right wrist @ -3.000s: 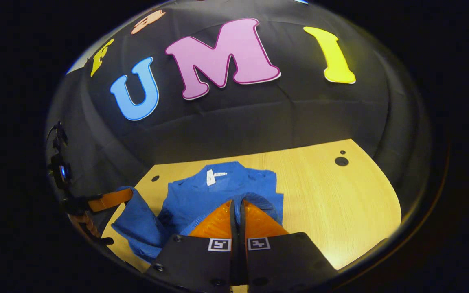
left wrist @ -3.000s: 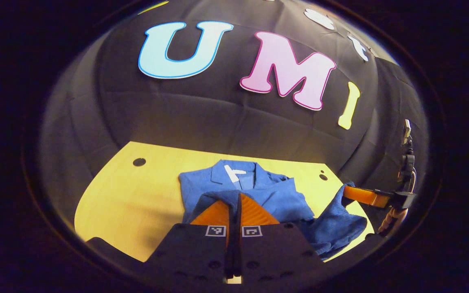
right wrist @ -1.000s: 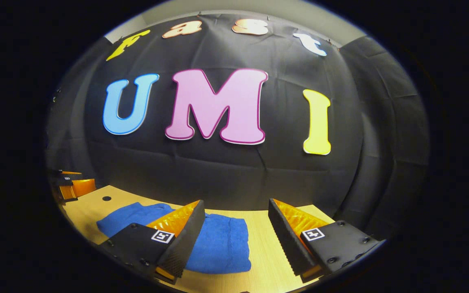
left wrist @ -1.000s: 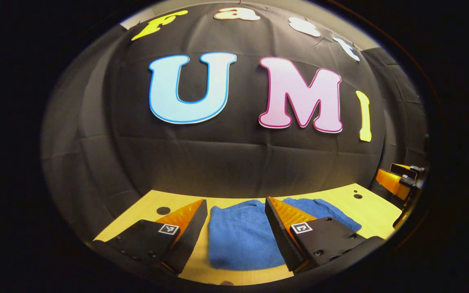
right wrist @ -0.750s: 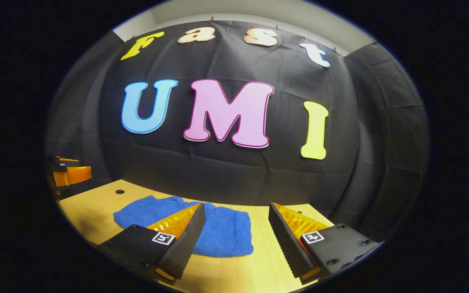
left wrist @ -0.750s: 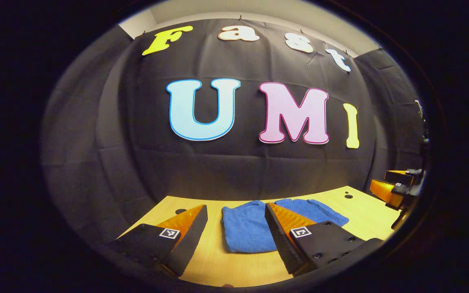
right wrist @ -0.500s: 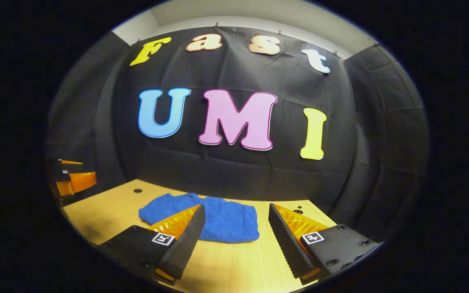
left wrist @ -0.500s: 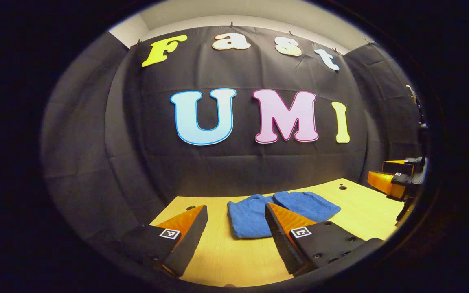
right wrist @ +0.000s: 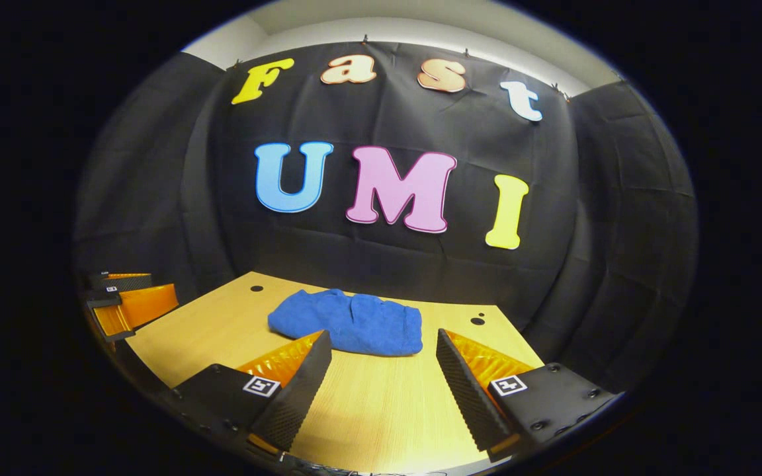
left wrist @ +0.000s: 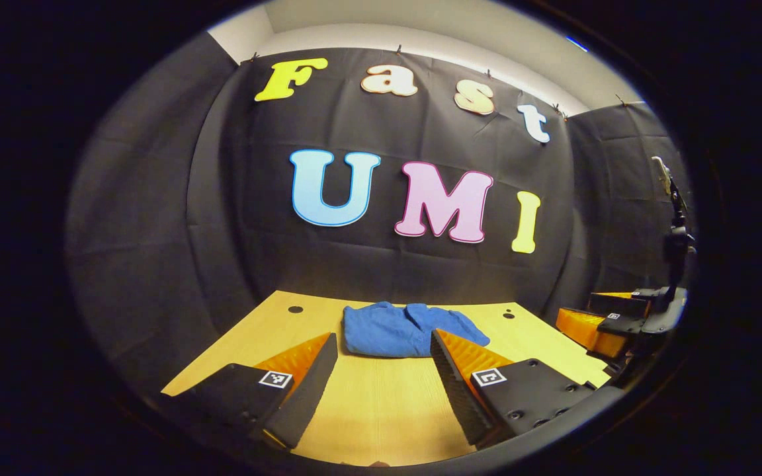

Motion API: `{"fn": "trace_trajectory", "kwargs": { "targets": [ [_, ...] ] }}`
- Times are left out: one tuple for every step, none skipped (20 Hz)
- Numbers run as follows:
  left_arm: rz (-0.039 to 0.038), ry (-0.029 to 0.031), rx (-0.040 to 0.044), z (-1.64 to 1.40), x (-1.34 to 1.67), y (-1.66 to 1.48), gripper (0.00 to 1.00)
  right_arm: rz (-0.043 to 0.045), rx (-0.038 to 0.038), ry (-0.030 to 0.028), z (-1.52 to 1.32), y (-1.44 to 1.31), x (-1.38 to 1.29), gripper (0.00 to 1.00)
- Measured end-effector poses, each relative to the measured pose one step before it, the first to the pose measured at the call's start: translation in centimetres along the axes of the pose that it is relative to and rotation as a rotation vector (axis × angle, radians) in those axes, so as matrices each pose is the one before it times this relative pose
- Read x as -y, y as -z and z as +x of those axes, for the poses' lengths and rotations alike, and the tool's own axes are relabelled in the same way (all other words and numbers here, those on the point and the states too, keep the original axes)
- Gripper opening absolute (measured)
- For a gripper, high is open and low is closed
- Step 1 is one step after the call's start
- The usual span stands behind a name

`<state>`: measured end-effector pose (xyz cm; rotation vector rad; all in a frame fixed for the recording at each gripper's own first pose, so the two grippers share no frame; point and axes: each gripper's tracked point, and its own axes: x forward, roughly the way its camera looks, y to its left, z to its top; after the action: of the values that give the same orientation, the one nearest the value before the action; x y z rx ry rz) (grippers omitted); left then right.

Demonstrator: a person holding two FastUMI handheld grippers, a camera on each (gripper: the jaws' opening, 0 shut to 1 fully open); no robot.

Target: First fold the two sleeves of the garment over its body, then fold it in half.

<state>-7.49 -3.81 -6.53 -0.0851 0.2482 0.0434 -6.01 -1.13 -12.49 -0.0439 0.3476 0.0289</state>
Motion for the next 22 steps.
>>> {"fn": "trace_trajectory", "kwargs": {
  "targets": [
    [0.02672, -0.02929, 0.00361, -0.282, -0.714, -0.239, 0.81, 0.01477, 0.00204, -0.01336, -0.63, -0.101, -0.647, 0.96],
    [0.02133, -0.02455, 0.00305, -0.231, -0.283, -0.457, 0.81, 0.0129, -0.0019, -0.01981, -0.587, -0.1, -0.727, 0.99],
    [0.01233, -0.01235, 0.00886, -0.081, 0.2, -0.593, 0.81, 0.00939, -0.0055, -0.01618, -0.428, -0.177, -0.579, 0.99],
    [-0.00022, -0.00827, 0.00555, -0.138, 0.289, -0.577, 0.81, 0.00191, -0.00065, -0.0136, -0.45, -0.014, -0.508, 0.99],
    [-0.00104, 0.00379, 0.01708, -0.595, 0.374, -0.766, 0.81, -0.00018, 0.0085, -0.00562, -0.226, -0.533, -0.183, 0.99],
    [0.00194, 0.00512, 0.02799, -0.208, 0.389, -0.954, 0.81, -0.0026, 0.01534, -0.00399, -0.125, -0.386, -0.14, 0.99],
    [0.01147, 0.01205, 0.03679, -0.182, 0.282, -1.046, 0.81, -0.00376, 0.00706, 0.0016, -0.093, -0.203, -0.048, 0.99],
    [0.02298, 0.01093, 0.03771, -0.116, 0.311, -1.159, 0.8, -0.00078, 0.00831, 0.00428, -0.044, -0.249, 0.078, 0.96],
    [0.02936, 0.00627, 0.02897, 0.016, 0.031, -0.649, 0.81, 0.00171, 0.00672, 0.00153, 0.096, -0.188, -0.107, 0.96],
    [0.0275, 0.00335, 0.02182, -0.203, 0.094, -0.657, 0.81, 0.00524, 0.00519, 0.0043, -0.002, -0.295, 0.056, 1.0],
    [0.01394, 0.00891, 0.01734, -0.205, 0.181, -0.454, 0.81, 0.00613, 0.00748, 0.00308, 0.054, -0.383, 0.052, 1.0],
    [0.00051, 0.0117, 0.00816, -0.528, 0.239, -0.251, 0.81, 0.00543, 0.00933, 0.00703, 0.105, -0.394, 0.203, 0.99],
    [-0.00435, 0.0119, 0.00656, -0.063, 0.271, -0.118, 0.81, -0.0001, 0.01188, 0.0078, 0.174, -0.405, 0.164, 0.99],
    [-0.00332, 0.00782, 0.00555, 0.011, 0.221, -0.177, 0.82, -0.00128, 0.00387, 0.00518, 0.065, -0.186, 0.019, 0.99],
    [0.00034, 0.00437, 0.00193, 0.094, 0.092, -0.035, 0.82, -0.00247, 0.00303, 0.00343, 0.093, 0.122, -0.025, 0.95],
    [0.00042, 0.00236, -0.0003, 0.492, 0.015, 0.149, 0.82, -0.00126, -0.00053, 0.00483, 0.02, 0.014, 0.01, 0.95],
    [-0.00225, 0.0036, -0.00433, 0.405, -0.025, 0.073, 0.8, 0.00259, -0.00014, 0.00284, 0.006, -0.043, -0.028, 0.95],
    [-0.00315, 0.00105, -0.00313, 0.298, -0.161, 0.274, 0.81, 0.00547, 0.00492, 0.00001, 0.11, -0.042, -0.045, 0.96],
    [-0.00514, -0.0007, -0.00336, 0.326, -0.21, 0.053, 0.81, 0.00473, 0.00877, 0.00262, 0.116, -0.255, 0.008, 1.0],
    [-0.00732, 0.00061, -0.00483, 0.186, -0.098, 0.103, 0.81, 0.00221, 0.00513, 0.00172, 0.046, -0.201, 0.036, 0.95],
    [-0.00871, 0.00111, -0.00659, 0.213, -0.047, 0.1, 0.82, -0.00059, 0.00232, 0.00302, 0.0, 0.009, 0.093, 0.95],
    [-0.00616, 0.00049, -0.00577, 0.124, -0.09, 0.056, 0.81, -0.00246, 0.00135, 0.00358, 0.046, 0.005, 0.137, 1.0]
  ]
}}
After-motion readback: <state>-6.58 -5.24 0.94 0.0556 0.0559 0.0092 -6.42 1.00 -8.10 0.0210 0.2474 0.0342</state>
